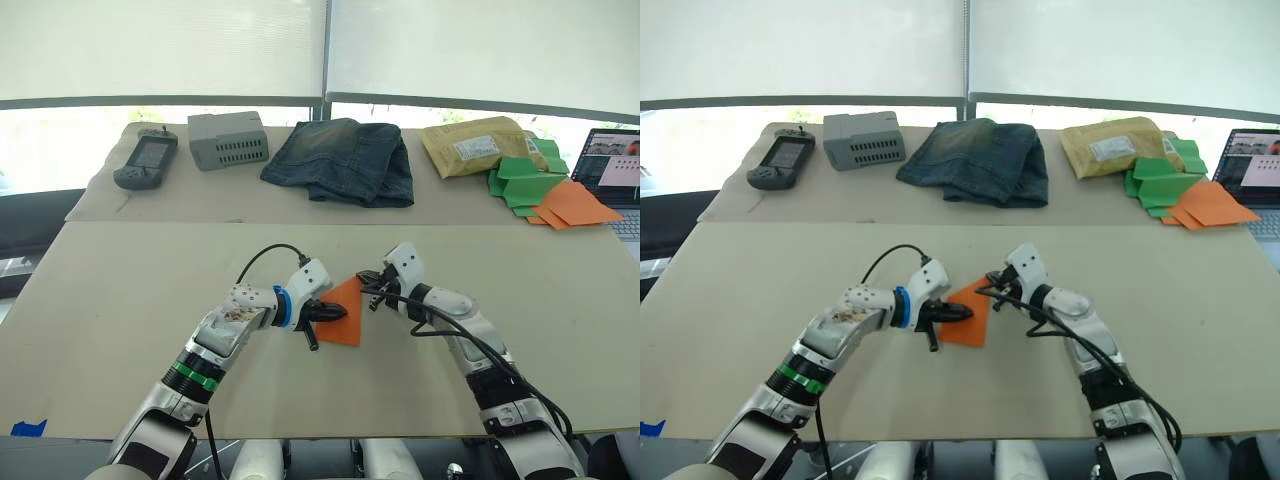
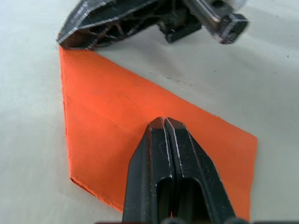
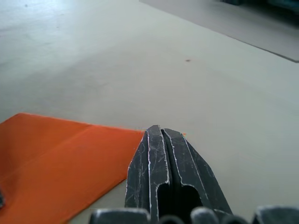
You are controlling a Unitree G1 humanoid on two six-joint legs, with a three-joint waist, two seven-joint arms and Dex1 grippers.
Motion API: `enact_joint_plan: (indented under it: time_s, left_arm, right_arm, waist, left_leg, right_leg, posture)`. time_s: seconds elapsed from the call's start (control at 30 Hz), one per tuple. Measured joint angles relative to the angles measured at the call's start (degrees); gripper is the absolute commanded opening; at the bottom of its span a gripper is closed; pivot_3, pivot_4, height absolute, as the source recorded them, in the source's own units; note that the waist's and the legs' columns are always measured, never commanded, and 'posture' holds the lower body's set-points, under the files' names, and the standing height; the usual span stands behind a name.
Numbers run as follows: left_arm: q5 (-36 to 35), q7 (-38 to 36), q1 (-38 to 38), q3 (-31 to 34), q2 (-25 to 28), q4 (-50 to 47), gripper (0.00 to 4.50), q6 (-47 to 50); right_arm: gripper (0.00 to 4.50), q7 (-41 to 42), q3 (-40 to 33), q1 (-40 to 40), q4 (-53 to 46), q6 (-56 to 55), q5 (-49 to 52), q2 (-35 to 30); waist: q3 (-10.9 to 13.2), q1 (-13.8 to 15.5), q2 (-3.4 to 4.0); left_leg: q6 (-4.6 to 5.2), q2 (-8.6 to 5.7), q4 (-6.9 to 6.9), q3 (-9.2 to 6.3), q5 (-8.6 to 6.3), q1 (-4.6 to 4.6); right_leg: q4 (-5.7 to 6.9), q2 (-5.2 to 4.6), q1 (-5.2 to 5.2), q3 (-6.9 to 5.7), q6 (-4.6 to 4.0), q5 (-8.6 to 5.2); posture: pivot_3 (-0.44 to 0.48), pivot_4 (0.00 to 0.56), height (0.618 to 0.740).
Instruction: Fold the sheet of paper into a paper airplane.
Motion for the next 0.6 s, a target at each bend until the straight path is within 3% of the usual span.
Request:
enact_joint_plan:
  time_s: [0.23,0.6]
  left_arm:
    - [-0.1,1.0,0.8,0.5,-0.4,-0.6,0.06,0.3]
    - [-0.3,0.9,-1.1,0.7,-1.2,2.2,0.06,1.0]
  right_arm:
    - [0.00,2.6,0.1,-0.1,1.3,-2.1,-0.4,-0.4]
    - [0.00,10.4,2.6,13.6,-18.3,2.2,0.5,-7.2]
  waist:
    - [0.0,0.0,0.00]
    - [-0.1,0.1,-0.02]
  left_leg:
    - [0.00,0.00,0.00,-0.01,0.00,0.04]
    - [0.00,-0.01,0.01,-0.01,0.00,0.15]
  right_leg:
    - [0.08,0.00,0.01,0.02,0.00,-0.02]
    - [0.21,0.02,0.03,0.03,0.02,-0.12]
  posture:
    - [0.000,0.150,0.722]
    - [0.000,0.150,0.722]
